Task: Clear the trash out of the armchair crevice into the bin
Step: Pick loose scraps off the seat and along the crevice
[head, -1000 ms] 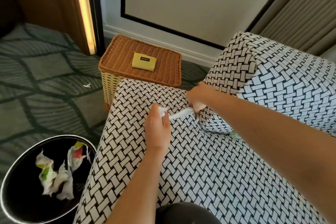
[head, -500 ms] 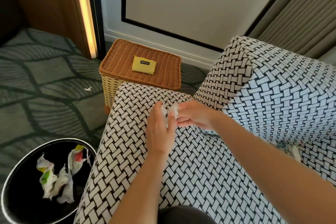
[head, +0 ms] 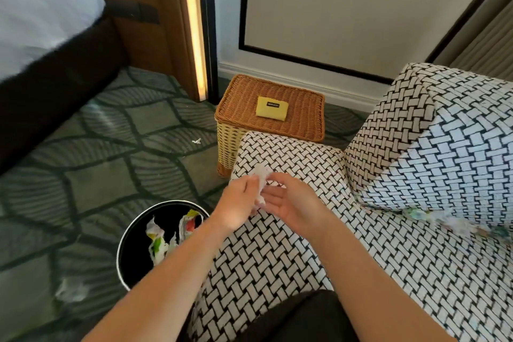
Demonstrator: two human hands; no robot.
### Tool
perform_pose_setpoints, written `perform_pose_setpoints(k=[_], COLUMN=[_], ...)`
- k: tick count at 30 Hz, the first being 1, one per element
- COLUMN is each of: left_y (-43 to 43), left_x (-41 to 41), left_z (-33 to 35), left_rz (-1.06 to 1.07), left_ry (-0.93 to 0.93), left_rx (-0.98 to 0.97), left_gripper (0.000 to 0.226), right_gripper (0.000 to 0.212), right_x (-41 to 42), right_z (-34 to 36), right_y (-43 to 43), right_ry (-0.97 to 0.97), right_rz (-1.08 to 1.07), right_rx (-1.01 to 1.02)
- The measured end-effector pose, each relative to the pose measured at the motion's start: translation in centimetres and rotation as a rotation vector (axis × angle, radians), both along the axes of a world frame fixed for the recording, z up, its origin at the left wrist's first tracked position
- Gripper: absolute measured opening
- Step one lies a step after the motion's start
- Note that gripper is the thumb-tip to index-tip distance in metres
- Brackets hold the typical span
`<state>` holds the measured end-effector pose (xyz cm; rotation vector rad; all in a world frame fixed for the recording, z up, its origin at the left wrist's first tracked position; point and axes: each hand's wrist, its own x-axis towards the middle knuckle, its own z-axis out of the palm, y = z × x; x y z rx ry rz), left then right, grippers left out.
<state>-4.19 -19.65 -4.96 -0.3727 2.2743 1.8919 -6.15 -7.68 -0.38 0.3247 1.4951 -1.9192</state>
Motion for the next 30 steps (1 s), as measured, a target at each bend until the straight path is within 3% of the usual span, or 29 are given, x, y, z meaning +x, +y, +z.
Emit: perform_pose_setpoints(k=[3,6,9,11,14,17,19,23,26,29,30], left_y=[-4.4,-7.5,-9.3,-10.7,-12.9,-14.3,-14.9,-15.8,-16.8,-16.8,-16.6], left_x=[1.8,3.7,5.7,7.0,7.4,7.6,7.7,8.1,8.2,7.5,7.2], left_z=[0.5,0.0,-1.4,-2.5,-3.8,-5.1,-6.4,-8.3,-9.4,-10.0,-10.4], left_rz=[0.067,0.118,0.126,0.357,0.471,0.467,0.437,0.359,0.247,0.077,0.053], left_ry=[-0.072,-0.274,-0.492,-0.542,-0.601,-0.596,-0.626,-0.695,-0.695,-0.694,-0.712], left_rx=[-0.163,-0.134,-0.265,0.078,0.410,0.483,0.465,0.241,-0.064,-0.359,-0.390], left_gripper=[0.038,0.033,0.024,0.020,0.034,0.053,0.051,0.009,0.014,0.013,0.029], right_gripper=[0.024,0.017,0.016,0.018,0.022,0.013,0.009,0.017,0.024,0.018,0.024], right_x=[1.6,3.5,5.4,6.0,6.2,6.4,6.4,6.2,6.1,6.1,6.1], right_z=[-0.8,-3.7,-6.5,-7.6,-8.6,-10.1,-11.7,-14.0,-15.1,-16.1,-16.4], right_y=[-4.9,-8.6,-11.0,-12.1,-13.4,-14.9,-16.2,-17.8,-18.6,-18.6,-18.6], right_ry=[0.070,0.379,0.579,0.668,0.734,0.755,0.761,0.699,0.534,0.403,0.382], right_rz=[0.078,0.145,0.360,0.533,0.582,0.557,0.598,0.665,0.732,0.770,0.751], right_rx=[0.143,0.367,0.468,0.504,0.535,0.591,0.652,0.730,0.750,0.826,0.864])
